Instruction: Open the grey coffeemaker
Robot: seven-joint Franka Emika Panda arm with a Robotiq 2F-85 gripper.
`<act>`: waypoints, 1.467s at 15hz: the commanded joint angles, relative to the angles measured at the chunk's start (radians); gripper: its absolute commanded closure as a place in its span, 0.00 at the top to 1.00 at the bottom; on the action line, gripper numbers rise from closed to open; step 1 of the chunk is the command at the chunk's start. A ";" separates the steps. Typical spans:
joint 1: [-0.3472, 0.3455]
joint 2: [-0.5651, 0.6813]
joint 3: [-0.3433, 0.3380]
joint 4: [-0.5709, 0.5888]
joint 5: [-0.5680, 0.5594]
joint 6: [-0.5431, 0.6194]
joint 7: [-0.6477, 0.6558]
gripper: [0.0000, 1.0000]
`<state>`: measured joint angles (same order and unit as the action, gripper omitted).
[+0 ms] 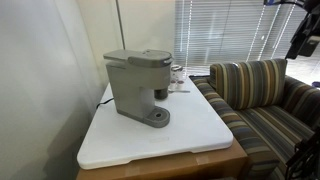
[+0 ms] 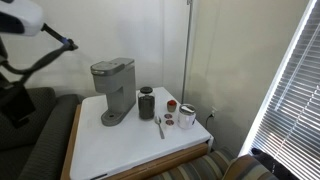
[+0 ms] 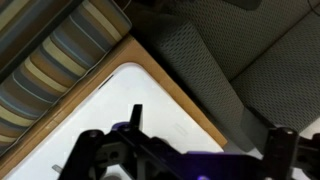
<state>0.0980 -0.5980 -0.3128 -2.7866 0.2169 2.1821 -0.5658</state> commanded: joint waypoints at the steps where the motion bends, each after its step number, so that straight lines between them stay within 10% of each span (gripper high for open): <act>1: -0.004 0.039 0.008 0.005 0.049 0.029 -0.054 1.00; 13: 0.155 0.316 0.081 0.184 0.256 0.185 -0.159 1.00; 22: 0.188 0.294 0.157 0.155 0.315 0.344 -0.191 1.00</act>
<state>0.2474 -0.3578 -0.1788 -2.6583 0.4590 2.4450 -0.6796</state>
